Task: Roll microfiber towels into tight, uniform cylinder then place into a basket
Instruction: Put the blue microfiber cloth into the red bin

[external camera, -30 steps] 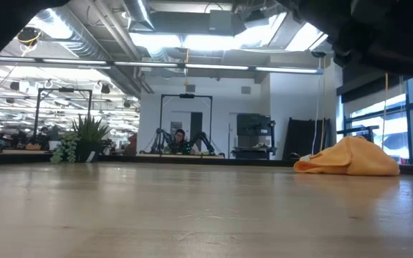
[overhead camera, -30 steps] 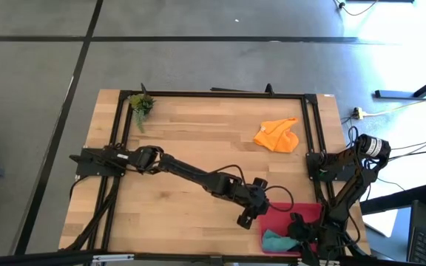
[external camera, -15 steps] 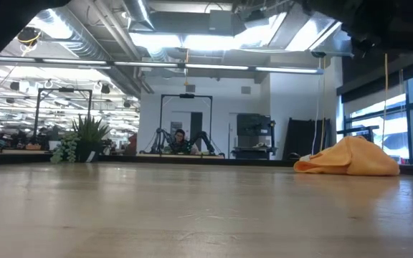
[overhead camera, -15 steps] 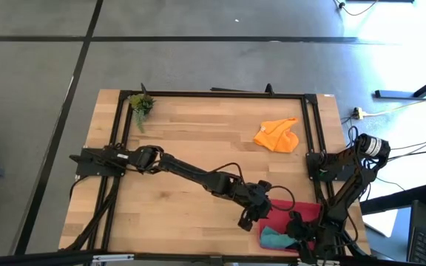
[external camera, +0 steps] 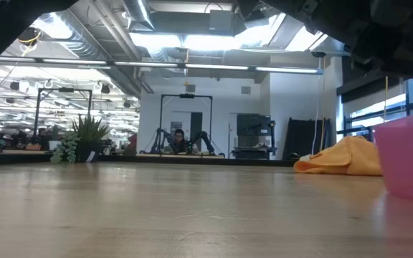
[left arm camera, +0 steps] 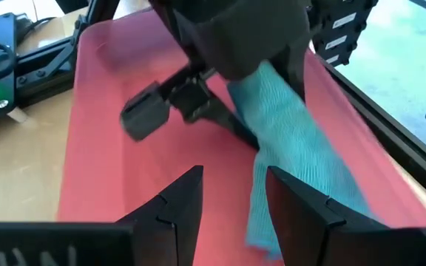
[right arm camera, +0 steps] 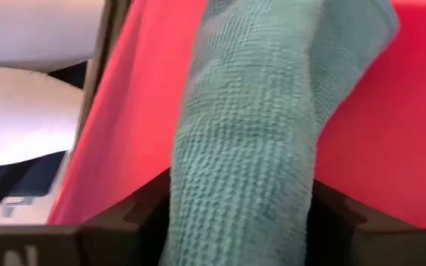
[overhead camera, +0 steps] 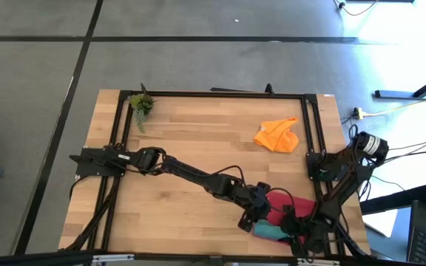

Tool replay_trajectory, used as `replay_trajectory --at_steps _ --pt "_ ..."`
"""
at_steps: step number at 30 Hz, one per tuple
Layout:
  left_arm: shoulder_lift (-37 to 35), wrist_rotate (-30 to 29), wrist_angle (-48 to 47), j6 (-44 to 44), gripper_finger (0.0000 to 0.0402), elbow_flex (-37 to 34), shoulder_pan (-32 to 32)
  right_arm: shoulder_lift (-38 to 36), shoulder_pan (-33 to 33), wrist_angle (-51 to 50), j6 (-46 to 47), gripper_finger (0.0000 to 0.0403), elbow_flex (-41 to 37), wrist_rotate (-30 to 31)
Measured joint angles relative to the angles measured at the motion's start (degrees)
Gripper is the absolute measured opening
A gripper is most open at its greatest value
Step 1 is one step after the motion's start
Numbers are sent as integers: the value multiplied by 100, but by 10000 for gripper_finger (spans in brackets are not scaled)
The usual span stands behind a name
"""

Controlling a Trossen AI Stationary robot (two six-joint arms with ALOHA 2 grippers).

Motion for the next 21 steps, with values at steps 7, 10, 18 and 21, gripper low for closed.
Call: replay_trajectory --at_steps 7,10,18,21 --pt "-1 -2 -221 -8 140 4 2 -31 -323 -164 -317 216 117 -458" --pt "0 -2 -243 -10 140 7 2 -106 -340 -758 -322 216 357 -464" --pt "0 -4 -273 -10 140 7 4 -197 -358 -2094 -287 216 1086 -303" --pt "-2 -4 -271 -10 140 7 4 -197 -358 -2133 -295 216 1213 -414"
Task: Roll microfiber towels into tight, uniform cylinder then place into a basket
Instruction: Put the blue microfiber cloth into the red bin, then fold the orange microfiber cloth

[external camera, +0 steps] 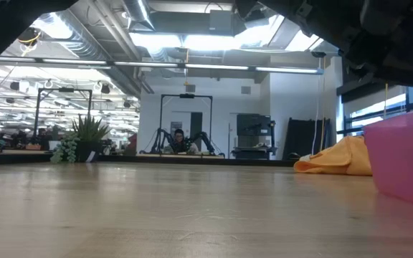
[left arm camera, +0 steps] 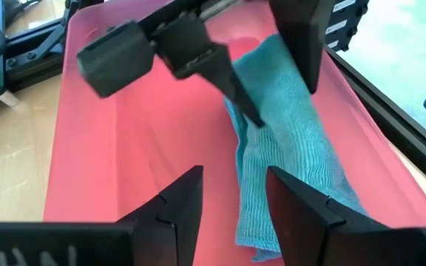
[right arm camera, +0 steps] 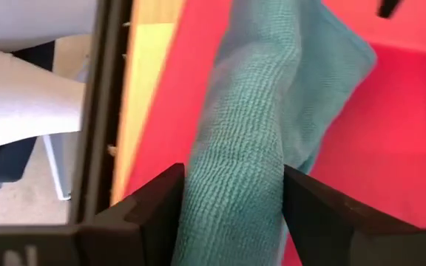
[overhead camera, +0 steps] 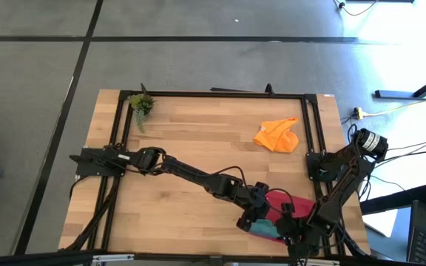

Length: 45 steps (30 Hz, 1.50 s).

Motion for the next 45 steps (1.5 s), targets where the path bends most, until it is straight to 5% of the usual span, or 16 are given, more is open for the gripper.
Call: replay_trajectory --at_steps 11,23,45 --pt "-23 -272 -13 4 140 0 2 -4 0 -1476 -146 216 913 189" --pt "-833 -1916 -1323 -306 140 7 -17 -11 -154 -3031 -162 216 1444 1907" --pt "-1378 -3006 -4817 -2595 140 4 -484 -9 -1568 -3138 -1385 216 1442 1802"
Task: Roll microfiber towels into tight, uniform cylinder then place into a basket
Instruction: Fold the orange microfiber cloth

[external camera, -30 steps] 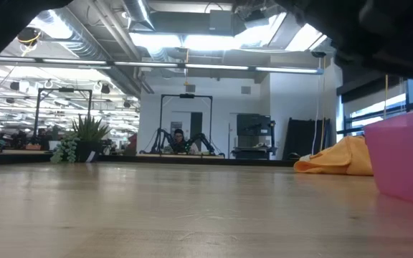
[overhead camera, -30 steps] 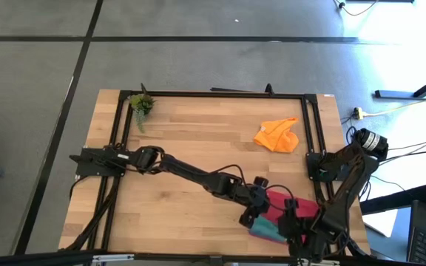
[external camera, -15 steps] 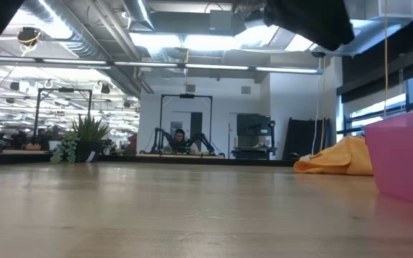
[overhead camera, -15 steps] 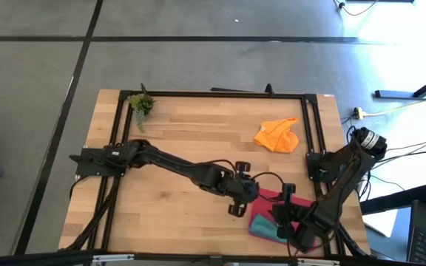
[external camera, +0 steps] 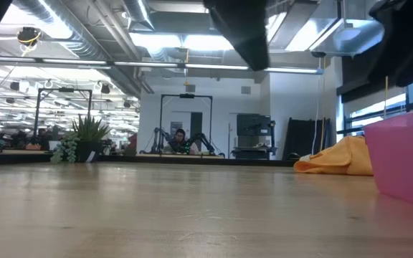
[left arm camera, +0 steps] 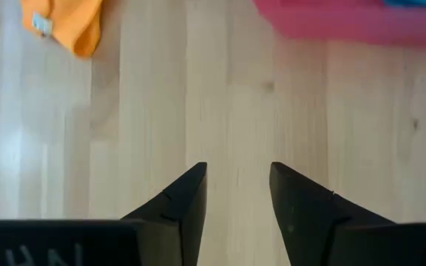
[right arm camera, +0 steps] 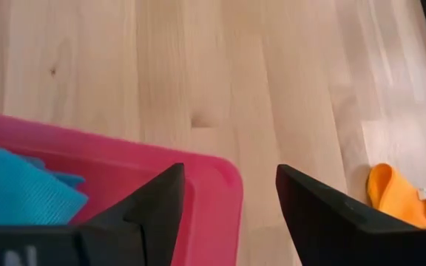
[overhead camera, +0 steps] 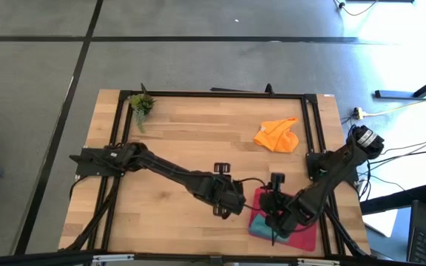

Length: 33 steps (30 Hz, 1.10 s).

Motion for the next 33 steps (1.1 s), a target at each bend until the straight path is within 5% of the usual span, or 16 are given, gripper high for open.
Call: replay_trajectory --at_steps 17,33 --pt "-534 -365 -1076 -1448 140 -4 -710 -24 -1252 1531 -1706 216 -349 -1281" --pt "-532 -434 -1123 -1769 140 -4 -946 -109 -2187 -63 -1306 216 -536 -1550"
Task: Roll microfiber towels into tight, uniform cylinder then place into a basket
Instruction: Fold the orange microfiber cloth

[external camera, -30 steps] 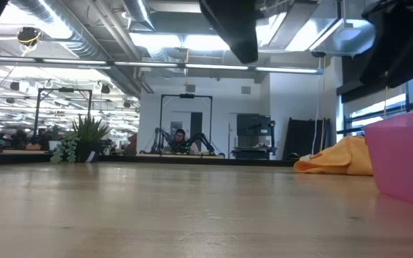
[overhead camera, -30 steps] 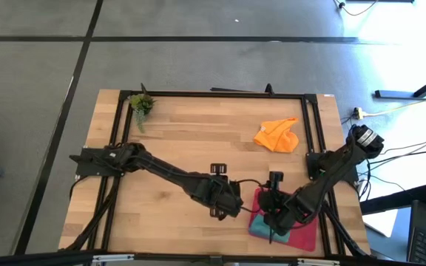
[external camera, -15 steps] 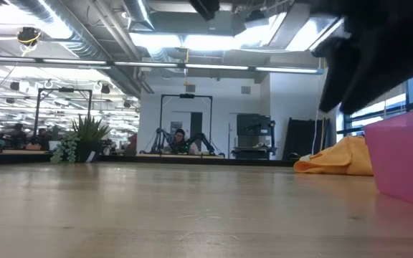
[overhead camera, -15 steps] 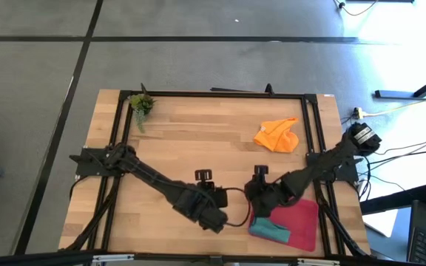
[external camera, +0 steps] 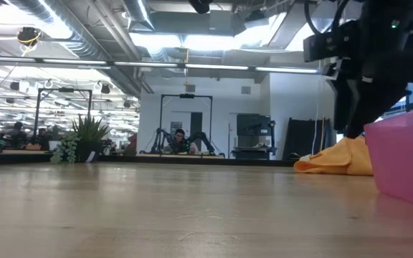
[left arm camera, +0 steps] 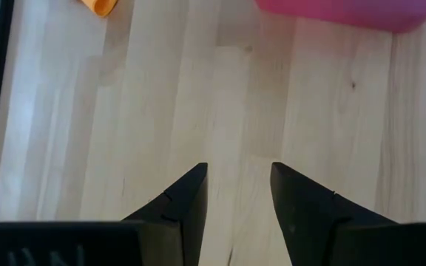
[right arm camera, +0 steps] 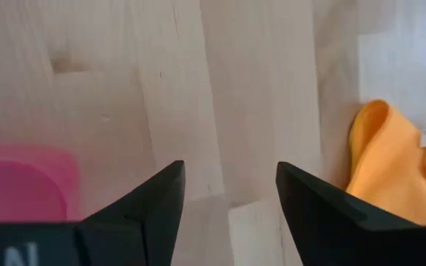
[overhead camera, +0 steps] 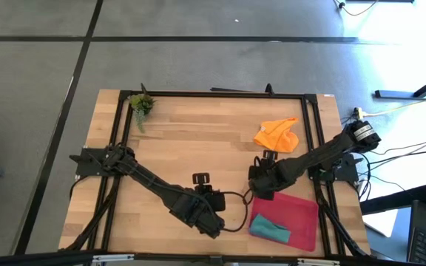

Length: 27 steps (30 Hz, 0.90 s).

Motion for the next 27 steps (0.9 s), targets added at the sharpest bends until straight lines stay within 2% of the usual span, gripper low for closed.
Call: replay_trajectory --at_steps 6,13,19,27 --pt "2 5 -36 -34 140 0 -19 7 -11 79 -22 216 -28 -407" --pt "4 35 -207 -286 140 0 -147 11 -4 129 -14 216 -28 -538" --pt "7 35 -276 -491 140 0 -281 11 14 332 -297 216 -28 -1180" --pt "7 37 -276 -695 140 0 -423 13 298 718 -476 216 -28 -1532"
